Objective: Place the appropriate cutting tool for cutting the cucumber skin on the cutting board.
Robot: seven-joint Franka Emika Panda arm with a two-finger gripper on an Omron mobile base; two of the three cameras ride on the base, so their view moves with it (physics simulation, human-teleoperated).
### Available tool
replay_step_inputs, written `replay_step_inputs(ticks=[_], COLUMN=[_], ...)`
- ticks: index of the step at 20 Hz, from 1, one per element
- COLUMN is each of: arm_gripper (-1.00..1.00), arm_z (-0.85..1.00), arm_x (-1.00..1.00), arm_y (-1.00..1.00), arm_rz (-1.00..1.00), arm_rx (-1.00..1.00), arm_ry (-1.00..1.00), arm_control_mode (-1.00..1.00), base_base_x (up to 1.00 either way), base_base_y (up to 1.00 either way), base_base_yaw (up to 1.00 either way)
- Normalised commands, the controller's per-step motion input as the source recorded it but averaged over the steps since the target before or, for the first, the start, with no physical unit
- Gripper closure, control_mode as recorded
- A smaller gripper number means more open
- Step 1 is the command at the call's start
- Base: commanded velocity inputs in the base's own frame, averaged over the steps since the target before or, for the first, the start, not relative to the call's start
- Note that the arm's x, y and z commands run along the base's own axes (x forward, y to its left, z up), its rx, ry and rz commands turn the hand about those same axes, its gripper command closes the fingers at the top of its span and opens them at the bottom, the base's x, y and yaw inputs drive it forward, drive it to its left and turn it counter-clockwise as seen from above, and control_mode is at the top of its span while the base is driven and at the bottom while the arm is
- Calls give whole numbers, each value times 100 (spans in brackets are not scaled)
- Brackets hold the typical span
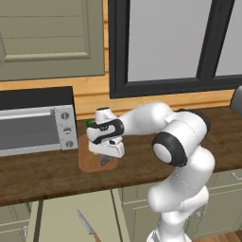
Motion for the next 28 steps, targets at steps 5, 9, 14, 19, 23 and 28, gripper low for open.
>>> replay_step_inputs(ticks=[5,9,14,19,23,28], arm_gripper=[100,100,100,100,100,-100], arm_z=[-7,-12,-10,-6,-10,-4], arm_x=[18,5,7,2,0,0], arm_y=[18,13,9,0,0,0], arm_rz=[1,1,1,1,0,0], arm_rx=[0,0,0,0,0,0], arm_ry=[0,0,0,0,0,0], arm_control_mode=[-100,-100,-100,-100,-100,-100], base_base_x=[0,0,0,0,0,0], base_base_y=[0,0,0,0,0,0], base_base_yaw=[0,0,0,0,0,0])
